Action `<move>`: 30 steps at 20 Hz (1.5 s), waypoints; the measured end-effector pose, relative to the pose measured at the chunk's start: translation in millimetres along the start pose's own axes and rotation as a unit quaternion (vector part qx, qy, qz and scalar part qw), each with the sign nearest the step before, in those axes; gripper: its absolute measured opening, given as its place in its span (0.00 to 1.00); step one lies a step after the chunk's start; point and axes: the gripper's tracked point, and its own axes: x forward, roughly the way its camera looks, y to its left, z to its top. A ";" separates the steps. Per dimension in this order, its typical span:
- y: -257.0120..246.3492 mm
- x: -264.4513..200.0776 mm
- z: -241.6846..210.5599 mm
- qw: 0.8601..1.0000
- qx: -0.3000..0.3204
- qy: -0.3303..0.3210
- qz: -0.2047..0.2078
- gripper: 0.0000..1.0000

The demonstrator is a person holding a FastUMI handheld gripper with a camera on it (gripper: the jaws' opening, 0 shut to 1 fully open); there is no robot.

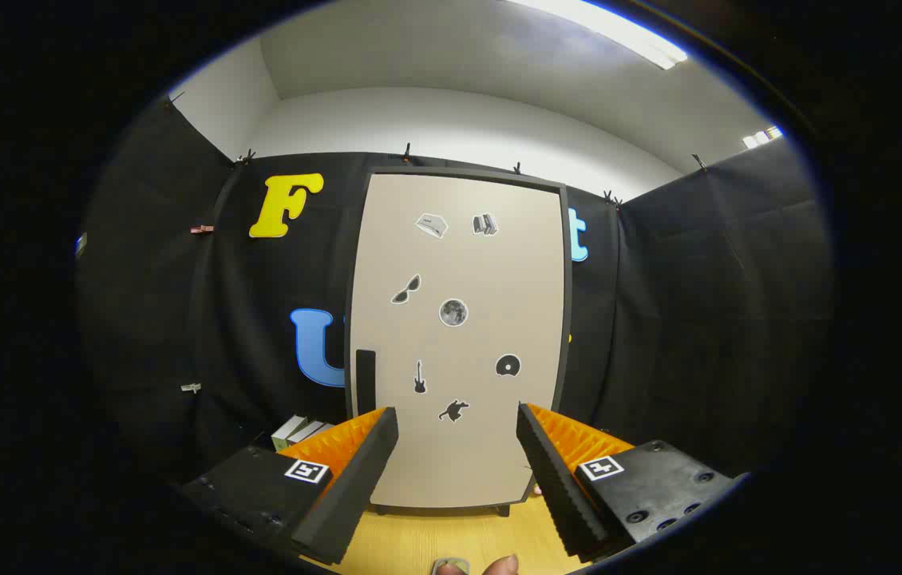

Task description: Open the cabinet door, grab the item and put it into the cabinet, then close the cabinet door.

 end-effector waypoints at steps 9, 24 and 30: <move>10.9 -4.0 3.8 1.000 0.000 -0.002 0.006 0.97; 26.9 -4.7 3.2 1.000 0.007 0.004 0.016 0.97; 37.6 5.6 -2.6 0.999 0.014 0.014 0.028 0.97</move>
